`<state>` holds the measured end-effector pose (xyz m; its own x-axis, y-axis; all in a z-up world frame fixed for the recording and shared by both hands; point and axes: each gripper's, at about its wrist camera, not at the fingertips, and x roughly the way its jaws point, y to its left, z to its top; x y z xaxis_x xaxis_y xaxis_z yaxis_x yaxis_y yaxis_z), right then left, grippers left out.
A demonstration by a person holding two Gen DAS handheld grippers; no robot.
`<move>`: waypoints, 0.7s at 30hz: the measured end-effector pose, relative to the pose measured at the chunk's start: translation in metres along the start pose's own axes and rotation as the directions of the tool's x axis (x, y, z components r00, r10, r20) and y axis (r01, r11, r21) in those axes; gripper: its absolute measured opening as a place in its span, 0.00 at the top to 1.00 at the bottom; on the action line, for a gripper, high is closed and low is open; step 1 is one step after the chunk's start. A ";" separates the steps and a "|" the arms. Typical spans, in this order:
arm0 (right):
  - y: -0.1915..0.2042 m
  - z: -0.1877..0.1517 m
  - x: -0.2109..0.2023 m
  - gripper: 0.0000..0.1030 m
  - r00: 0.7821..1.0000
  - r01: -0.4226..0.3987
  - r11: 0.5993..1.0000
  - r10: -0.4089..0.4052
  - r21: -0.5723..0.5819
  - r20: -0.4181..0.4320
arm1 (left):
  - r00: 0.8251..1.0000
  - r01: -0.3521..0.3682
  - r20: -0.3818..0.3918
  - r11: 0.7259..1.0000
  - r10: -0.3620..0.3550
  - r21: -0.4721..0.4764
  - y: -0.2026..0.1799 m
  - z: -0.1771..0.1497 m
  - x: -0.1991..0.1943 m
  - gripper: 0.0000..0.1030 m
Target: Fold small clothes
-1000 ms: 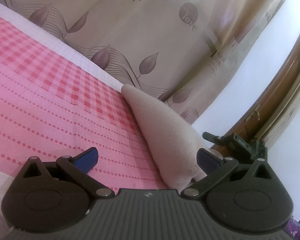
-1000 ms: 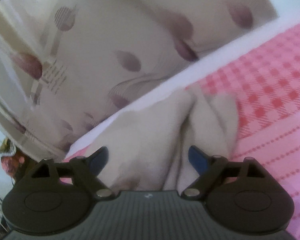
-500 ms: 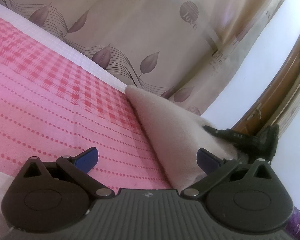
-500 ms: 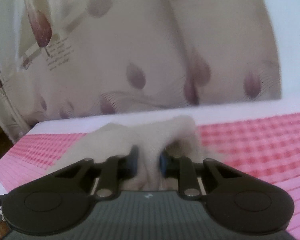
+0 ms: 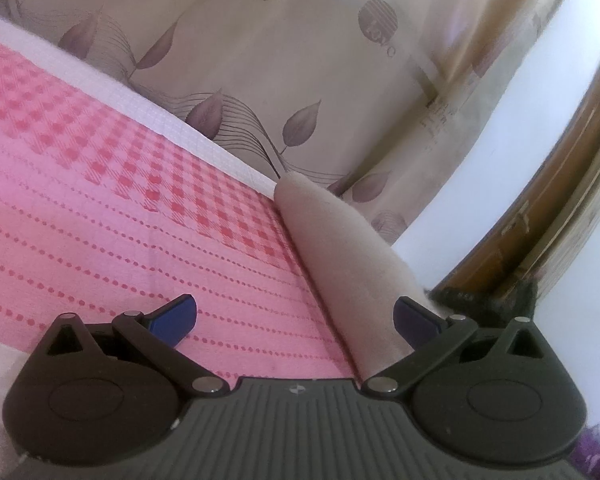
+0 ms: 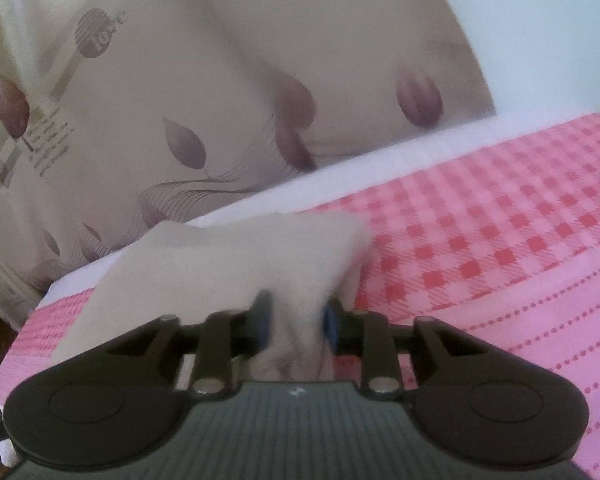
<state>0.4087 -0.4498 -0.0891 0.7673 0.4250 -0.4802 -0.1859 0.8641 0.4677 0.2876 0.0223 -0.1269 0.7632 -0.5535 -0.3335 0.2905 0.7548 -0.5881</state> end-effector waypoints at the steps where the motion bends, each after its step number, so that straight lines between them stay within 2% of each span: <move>1: 0.001 0.000 -0.005 0.60 1.000 0.018 1.000 -0.018 0.010 0.017 | 1.000 -0.012 -0.005 0.999 0.012 0.036 -0.006 -0.001 0.000 0.00; 4: 0.015 -0.002 -0.035 0.57 0.990 0.077 0.997 -0.073 -0.025 0.118 | 1.000 -0.009 -0.020 0.981 0.013 0.191 -0.036 -0.008 0.000 0.00; 6: 0.027 -0.004 -0.052 0.57 0.986 0.022 0.999 -0.013 -0.050 0.168 | 0.998 -0.040 -0.040 0.958 0.054 0.283 -0.059 -0.015 0.007 0.00; 8: 0.040 -0.007 -0.057 0.57 0.986 -0.054 0.995 0.067 -0.089 0.156 | 0.989 -0.048 -0.113 0.936 0.093 0.349 -0.078 -0.021 0.024 0.00; 9: 0.046 -0.009 -0.055 0.57 0.987 -0.057 0.992 0.073 -0.113 0.140 | 0.985 -0.045 -0.139 0.929 0.102 0.367 -0.086 -0.024 0.031 0.00; 11: 0.050 -0.013 -0.044 0.57 0.994 -0.025 0.988 0.041 -0.151 0.105 | 0.979 -0.079 -0.140 0.902 0.151 0.425 -0.104 -0.029 0.045 0.00; 13: 0.042 -0.018 -0.030 0.57 0.997 -0.016 0.994 0.025 -0.112 0.074 | 0.974 -0.119 -0.120 0.884 0.192 0.452 -0.116 -0.032 0.060 0.00; 15: 0.029 -0.025 -0.020 0.57 0.998 -0.044 0.998 0.046 -0.049 0.051 | 0.956 -0.195 -0.104 0.858 0.275 0.476 -0.123 -0.034 0.077 0.00; 17: 0.022 -0.034 -0.017 0.56 0.997 -0.027 0.999 0.030 -0.044 0.069 | 0.939 -0.269 -0.058 0.832 0.338 0.485 -0.127 -0.035 0.089 0.00; 19: 0.015 -0.037 -0.015 0.56 0.996 -0.036 0.999 0.037 -0.015 0.083 | 0.912 -0.354 -0.001 0.787 0.411 0.506 -0.128 -0.036 0.093 0.00; 21: 0.015 -0.036 -0.014 0.56 0.997 -0.032 0.999 0.034 -0.020 0.075 | 0.888 -0.420 0.055 0.756 0.457 0.502 -0.126 -0.038 0.084 0.00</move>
<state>0.3728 -0.4331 -0.1020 0.8044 0.4326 -0.4072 -0.2229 0.8551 0.4682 0.2932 -0.1326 -0.1095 0.8418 -0.1271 -0.5246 0.1885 0.9799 0.0650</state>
